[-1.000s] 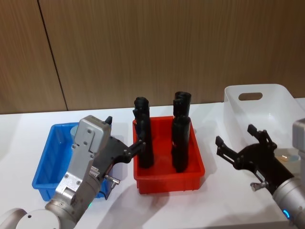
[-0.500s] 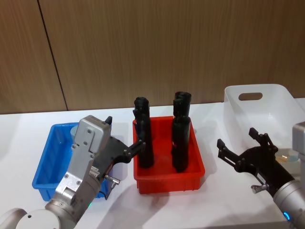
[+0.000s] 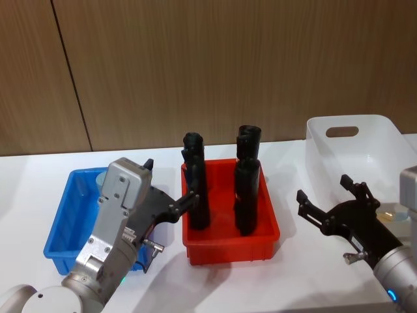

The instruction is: Pick the cotton swabs from the blue box and place them into the white box.

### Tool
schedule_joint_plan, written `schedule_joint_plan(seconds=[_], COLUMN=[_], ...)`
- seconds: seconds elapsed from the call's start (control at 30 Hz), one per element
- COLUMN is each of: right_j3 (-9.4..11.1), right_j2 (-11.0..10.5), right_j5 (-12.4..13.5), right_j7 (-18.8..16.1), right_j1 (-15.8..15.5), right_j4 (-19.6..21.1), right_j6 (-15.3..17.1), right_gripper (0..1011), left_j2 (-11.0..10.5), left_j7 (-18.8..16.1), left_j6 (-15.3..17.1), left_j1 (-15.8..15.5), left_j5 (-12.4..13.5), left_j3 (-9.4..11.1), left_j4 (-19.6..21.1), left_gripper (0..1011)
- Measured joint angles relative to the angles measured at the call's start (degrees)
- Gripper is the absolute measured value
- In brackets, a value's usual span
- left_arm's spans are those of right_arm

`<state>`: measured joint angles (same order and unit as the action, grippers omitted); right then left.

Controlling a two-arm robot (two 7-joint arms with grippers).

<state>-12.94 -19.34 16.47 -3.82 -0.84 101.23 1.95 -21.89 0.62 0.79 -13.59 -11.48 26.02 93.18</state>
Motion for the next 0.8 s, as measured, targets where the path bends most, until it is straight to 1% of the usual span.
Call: schedule_joint_plan(seconds=[0.8], right_j3=[0.0], right_j2=[0.0], right_j5=[0.0], right_j7=[-0.01], right_j1=[0.0], right_j4=[0.0], right_j6=[0.0], right_gripper=[1002], left_j2=[0.0], left_j7=[0.0], left_j6=[0.0], left_j1=[0.0], left_j5=[0.0], left_j3=[0.0], left_j4=[0.0], left_gripper=[1004])
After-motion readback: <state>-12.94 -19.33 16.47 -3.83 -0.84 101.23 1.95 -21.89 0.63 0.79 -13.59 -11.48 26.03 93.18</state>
